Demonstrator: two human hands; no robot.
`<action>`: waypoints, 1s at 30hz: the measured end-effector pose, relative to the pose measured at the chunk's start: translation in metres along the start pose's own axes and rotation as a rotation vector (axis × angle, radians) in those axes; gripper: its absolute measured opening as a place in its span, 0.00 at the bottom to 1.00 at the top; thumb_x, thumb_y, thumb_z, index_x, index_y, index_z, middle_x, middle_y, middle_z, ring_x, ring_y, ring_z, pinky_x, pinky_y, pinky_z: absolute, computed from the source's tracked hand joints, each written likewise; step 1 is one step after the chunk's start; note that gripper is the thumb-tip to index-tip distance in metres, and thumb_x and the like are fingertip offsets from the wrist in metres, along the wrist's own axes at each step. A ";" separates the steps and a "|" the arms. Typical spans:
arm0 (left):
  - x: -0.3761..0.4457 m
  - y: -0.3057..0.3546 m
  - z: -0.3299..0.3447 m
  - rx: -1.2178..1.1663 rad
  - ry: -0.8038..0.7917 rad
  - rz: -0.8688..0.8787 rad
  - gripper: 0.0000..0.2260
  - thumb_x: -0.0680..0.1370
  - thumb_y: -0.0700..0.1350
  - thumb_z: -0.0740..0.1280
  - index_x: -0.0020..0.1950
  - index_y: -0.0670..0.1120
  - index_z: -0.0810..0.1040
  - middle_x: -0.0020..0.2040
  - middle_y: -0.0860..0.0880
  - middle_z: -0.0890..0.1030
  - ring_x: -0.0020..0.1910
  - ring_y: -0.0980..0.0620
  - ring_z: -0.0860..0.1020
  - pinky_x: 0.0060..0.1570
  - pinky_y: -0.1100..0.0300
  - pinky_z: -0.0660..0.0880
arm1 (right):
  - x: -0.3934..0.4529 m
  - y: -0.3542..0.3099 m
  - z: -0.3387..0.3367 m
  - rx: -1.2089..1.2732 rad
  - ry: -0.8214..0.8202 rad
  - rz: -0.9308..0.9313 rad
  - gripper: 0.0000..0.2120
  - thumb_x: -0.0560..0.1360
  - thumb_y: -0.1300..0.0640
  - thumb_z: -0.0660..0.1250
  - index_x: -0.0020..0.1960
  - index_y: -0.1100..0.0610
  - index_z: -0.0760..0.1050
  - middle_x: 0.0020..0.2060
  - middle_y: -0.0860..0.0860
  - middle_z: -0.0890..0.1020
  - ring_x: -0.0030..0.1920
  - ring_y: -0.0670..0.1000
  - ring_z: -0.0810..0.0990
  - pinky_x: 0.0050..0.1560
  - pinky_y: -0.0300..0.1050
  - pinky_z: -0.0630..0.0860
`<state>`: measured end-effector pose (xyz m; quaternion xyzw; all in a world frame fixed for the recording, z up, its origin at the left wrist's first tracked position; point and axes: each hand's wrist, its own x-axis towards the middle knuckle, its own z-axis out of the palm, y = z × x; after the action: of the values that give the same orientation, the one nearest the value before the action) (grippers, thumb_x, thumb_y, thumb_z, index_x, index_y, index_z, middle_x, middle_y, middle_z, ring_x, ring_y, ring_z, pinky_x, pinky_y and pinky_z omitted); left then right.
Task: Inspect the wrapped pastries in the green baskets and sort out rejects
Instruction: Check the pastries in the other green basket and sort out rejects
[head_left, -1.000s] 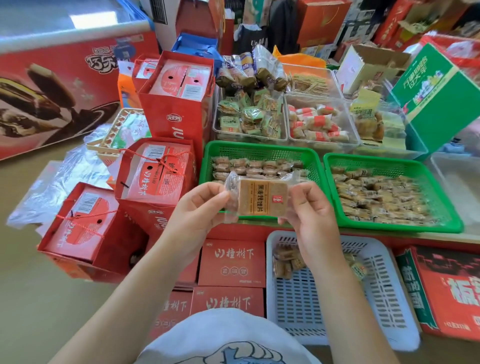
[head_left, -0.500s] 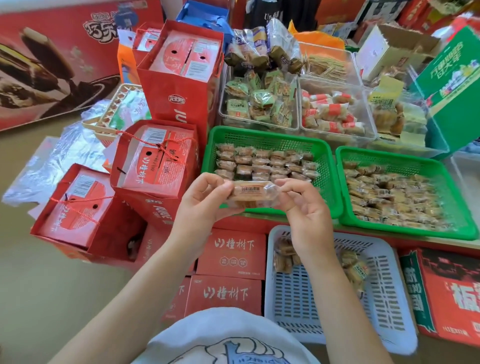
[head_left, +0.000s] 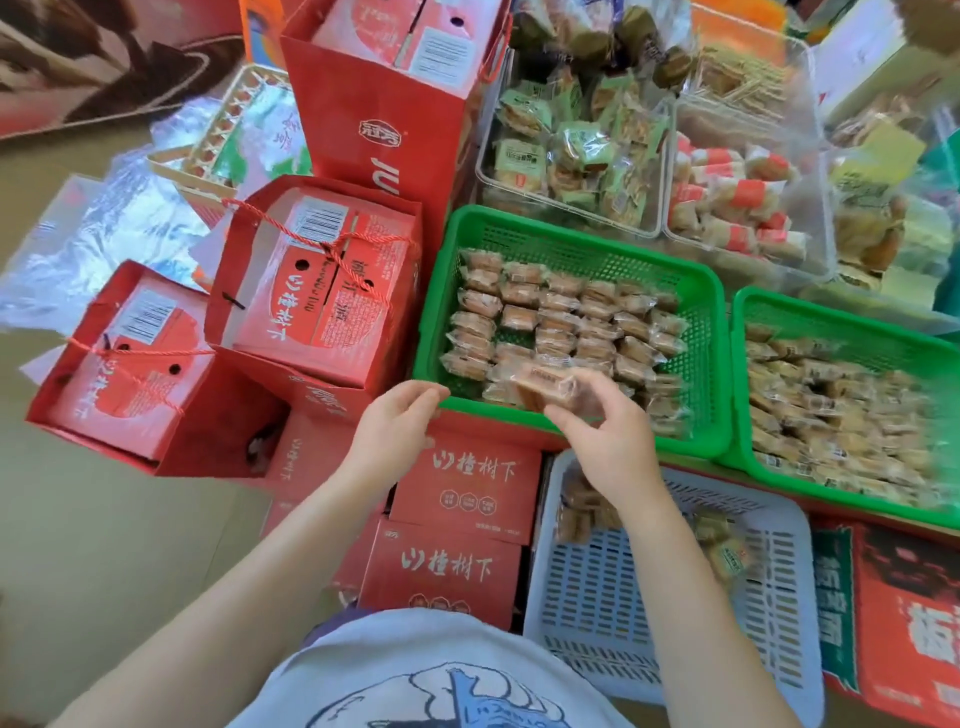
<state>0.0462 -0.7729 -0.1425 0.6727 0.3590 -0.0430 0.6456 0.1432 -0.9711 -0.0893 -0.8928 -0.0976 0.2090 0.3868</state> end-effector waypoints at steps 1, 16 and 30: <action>0.006 -0.005 -0.003 0.143 0.018 0.044 0.11 0.83 0.44 0.61 0.59 0.51 0.82 0.56 0.54 0.83 0.55 0.53 0.81 0.54 0.55 0.79 | 0.010 0.002 0.002 0.017 0.031 0.035 0.19 0.78 0.53 0.71 0.67 0.49 0.74 0.55 0.44 0.79 0.55 0.44 0.77 0.52 0.36 0.70; 0.027 -0.029 -0.002 0.675 -0.033 0.356 0.16 0.81 0.40 0.64 0.68 0.44 0.77 0.71 0.48 0.73 0.72 0.50 0.65 0.70 0.56 0.63 | 0.093 -0.002 0.082 -0.649 -0.354 -0.230 0.20 0.79 0.56 0.67 0.70 0.56 0.70 0.63 0.57 0.70 0.60 0.60 0.74 0.54 0.54 0.76; 0.059 -0.033 0.021 1.284 -0.271 0.476 0.29 0.82 0.53 0.57 0.81 0.44 0.56 0.80 0.48 0.60 0.81 0.47 0.50 0.76 0.43 0.35 | 0.068 0.016 0.097 -0.857 -0.426 -0.261 0.27 0.77 0.48 0.58 0.74 0.56 0.68 0.74 0.52 0.67 0.76 0.56 0.58 0.70 0.59 0.60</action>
<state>0.0803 -0.7697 -0.2047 0.9703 0.0219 -0.1876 0.1512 0.1607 -0.8962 -0.1813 -0.8894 -0.3626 0.2777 -0.0209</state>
